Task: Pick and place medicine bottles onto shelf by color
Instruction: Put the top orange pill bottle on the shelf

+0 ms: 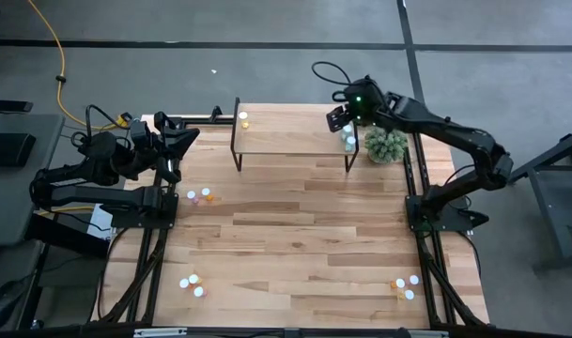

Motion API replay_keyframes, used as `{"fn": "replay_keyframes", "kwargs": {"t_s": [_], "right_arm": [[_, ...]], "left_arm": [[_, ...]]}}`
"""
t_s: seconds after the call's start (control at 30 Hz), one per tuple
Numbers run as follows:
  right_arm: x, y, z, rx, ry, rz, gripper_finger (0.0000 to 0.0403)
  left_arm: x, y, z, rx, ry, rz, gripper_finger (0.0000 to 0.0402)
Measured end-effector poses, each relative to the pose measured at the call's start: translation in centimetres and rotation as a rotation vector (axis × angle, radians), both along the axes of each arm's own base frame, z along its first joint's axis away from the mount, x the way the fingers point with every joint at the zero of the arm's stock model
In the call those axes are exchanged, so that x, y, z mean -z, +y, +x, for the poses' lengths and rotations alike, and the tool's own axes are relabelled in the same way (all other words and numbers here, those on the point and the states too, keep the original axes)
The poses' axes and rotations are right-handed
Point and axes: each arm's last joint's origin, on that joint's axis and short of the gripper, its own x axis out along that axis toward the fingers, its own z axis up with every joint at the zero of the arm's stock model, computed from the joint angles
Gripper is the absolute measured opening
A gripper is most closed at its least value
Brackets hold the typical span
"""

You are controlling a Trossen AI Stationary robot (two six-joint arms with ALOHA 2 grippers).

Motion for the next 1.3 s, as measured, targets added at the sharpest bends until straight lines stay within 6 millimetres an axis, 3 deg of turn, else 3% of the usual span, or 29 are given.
{"fn": "replay_keyframes", "kwargs": {"t_s": [0.1, 0.2, 0.37, 0.53, 0.67, 0.9, 1.3], "right_arm": [[-0.8, 0.8, 0.4, -0.104, -0.035, 0.018, 0.0205], [-1.7, 3.0, 0.5, -0.248, -0.054, -0.005, 0.0205], [-1.3, 7.6, -2.0, -0.342, -0.072, -0.032, 0.0205], [-0.5, 12.2, -5.1, -0.420, -0.342, -0.013, 0.0205], [0.0, 14.6, -6.5, -0.480, -0.584, -0.068, 0.0204], [0.6, 16.3, -7.7, -0.566, -0.798, -0.105, 0.0204], [-0.9, 17.0, -8.1, -0.679, -0.760, -0.266, 0.0204]], "left_arm": [[0.0, 0.0, 0.0, -0.001, 0.001, 0.001, 0.0000], [0.0, 0.0, 0.0, -0.001, 0.001, 0.001, 0.0000], [0.0, 0.0, 0.0, 0.000, 0.001, 0.001, 0.0000], [0.0, 0.0, 0.0, -0.002, 0.009, 0.005, 0.0000], [0.1, 0.0, 0.0, -0.010, 0.025, 0.029, 0.0000], [0.1, 0.0, 0.0, -0.009, 0.024, 0.029, 0.0000], [0.1, 0.0, 0.0, -0.008, 0.021, 0.023, 0.0000]]}}
